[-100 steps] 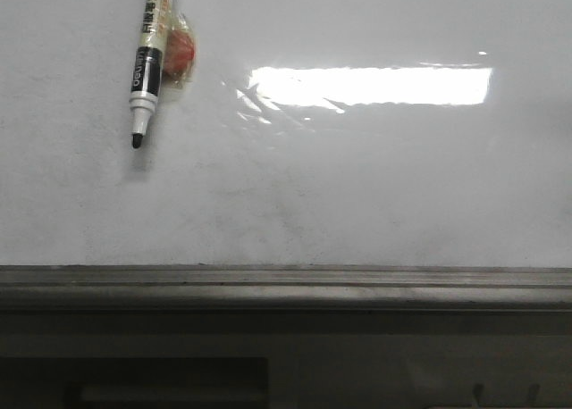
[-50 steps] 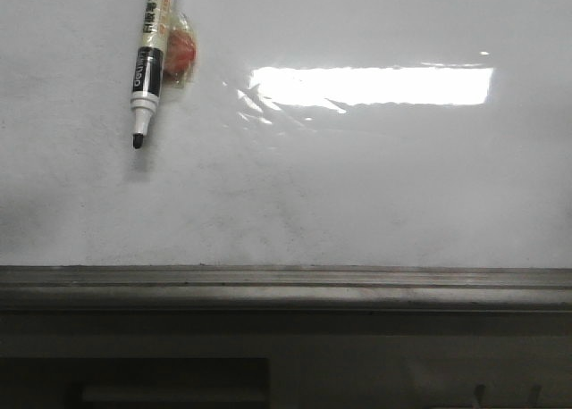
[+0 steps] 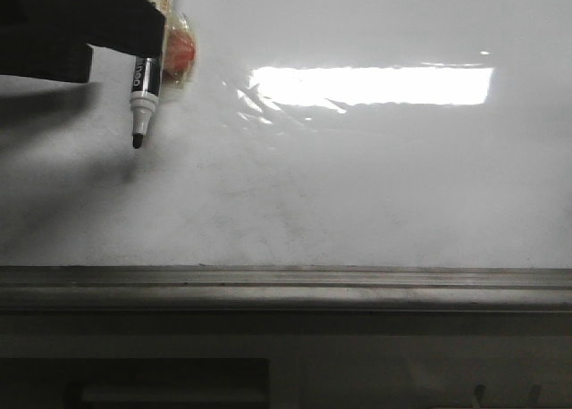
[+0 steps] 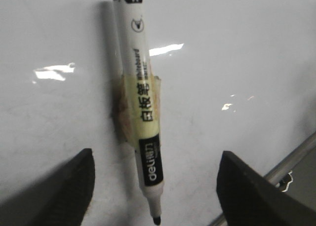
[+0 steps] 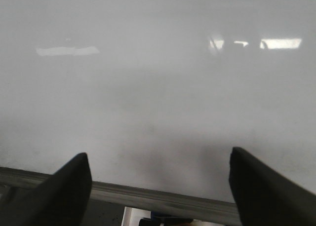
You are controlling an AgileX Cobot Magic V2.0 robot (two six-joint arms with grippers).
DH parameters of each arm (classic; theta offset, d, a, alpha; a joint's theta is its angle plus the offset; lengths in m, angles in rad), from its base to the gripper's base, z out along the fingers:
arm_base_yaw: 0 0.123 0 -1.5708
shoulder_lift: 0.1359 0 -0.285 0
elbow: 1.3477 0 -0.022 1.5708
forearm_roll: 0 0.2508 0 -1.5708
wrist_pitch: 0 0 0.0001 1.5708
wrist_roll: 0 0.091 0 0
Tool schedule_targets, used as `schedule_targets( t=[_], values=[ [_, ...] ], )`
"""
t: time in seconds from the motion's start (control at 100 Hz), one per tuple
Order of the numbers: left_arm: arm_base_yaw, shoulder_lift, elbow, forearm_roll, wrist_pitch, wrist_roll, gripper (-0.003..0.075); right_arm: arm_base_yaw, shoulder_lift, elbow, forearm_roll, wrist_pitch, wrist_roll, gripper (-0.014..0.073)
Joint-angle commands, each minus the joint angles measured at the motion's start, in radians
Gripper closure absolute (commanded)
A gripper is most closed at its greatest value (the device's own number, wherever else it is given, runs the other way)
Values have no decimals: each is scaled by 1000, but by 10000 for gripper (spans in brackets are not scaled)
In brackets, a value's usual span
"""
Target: Write number 6 on whiteboard
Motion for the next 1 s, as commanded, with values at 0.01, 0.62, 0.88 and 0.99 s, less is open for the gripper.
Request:
schedule_targets(
  t=[0.01,0.62,0.88,0.99],
  values=[
    [-63,30,-43,18,-125,5,247,-5,11,-37,16,-60,-11,74],
    [-91,141,-43,25,-242,5,739,-5,11,-37,16,-60,-12,74],
    [-91,23,-49,158,-148,5,741,-4,21,-39,71,-36,-57,74],
    [-91,-36,-65,279,16,5,741,-4,64,-49,304,17,-237,74]
  ],
)
